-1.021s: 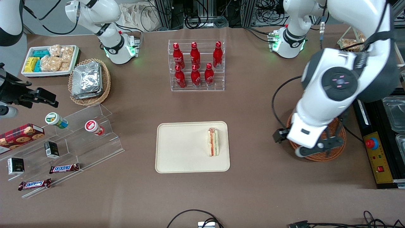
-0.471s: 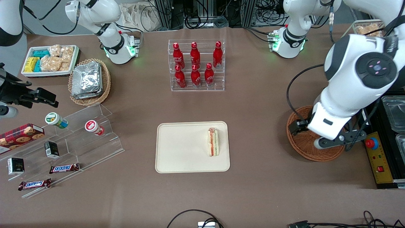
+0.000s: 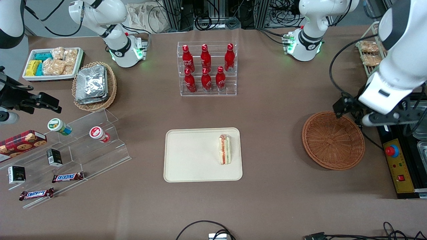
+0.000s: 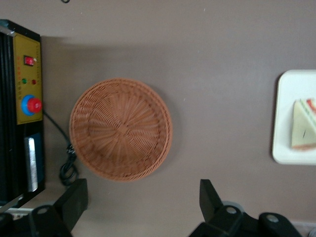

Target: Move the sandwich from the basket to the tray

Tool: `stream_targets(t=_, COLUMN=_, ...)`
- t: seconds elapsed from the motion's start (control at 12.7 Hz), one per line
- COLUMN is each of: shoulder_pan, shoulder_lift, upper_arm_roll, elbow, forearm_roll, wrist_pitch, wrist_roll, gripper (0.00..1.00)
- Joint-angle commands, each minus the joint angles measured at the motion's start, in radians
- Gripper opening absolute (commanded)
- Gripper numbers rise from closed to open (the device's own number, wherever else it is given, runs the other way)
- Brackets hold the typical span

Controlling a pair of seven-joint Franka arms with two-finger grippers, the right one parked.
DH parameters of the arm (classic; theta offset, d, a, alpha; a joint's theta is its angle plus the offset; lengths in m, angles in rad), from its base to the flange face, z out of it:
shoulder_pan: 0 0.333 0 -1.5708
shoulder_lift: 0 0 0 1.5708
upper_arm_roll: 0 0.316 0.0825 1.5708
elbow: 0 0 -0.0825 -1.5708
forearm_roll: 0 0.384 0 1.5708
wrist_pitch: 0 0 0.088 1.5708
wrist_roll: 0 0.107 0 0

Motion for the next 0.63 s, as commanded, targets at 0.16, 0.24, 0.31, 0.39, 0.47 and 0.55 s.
stream_targets(t=0.16, shoulder_pan=0.019, shoulder_lift=-0.097, upper_arm_roll=-0.003, elbow=-0.052, forearm_roll=-0.02, wrist_pitch=-0.036, wrist_roll=0.052, gripper=1.0)
stream_targets(t=0.24, shoulder_pan=0.021, shoulder_lift=-0.103, upper_arm_roll=0.0, elbow=-0.05, forearm_roll=-0.023, wrist_pitch=-0.043, wrist_roll=0.052, gripper=1.0)
stream_targets(t=0.31, shoulder_pan=0.019, shoulder_lift=-0.109, upper_arm_roll=0.033, elbow=-0.05, forearm_roll=-0.057, wrist_pitch=-0.044, wrist_roll=0.054, gripper=1.0)
stream_targets(t=0.39, shoulder_pan=0.019, shoulder_lift=-0.115, upper_arm_roll=0.056, elbow=-0.05, forearm_roll=-0.101, wrist_pitch=-0.045, wrist_roll=0.057, gripper=1.0)
stream_targets(t=0.47, shoulder_pan=0.019, shoulder_lift=-0.117, upper_arm_roll=0.061, elbow=-0.05, forearm_roll=-0.114, wrist_pitch=-0.045, wrist_roll=0.072, gripper=1.0)
stream_targets(t=0.55, shoulder_pan=0.019, shoulder_lift=-0.117, upper_arm_roll=0.063, elbow=-0.05, forearm_roll=-0.115, wrist_pitch=-0.054, wrist_roll=0.087, gripper=1.0)
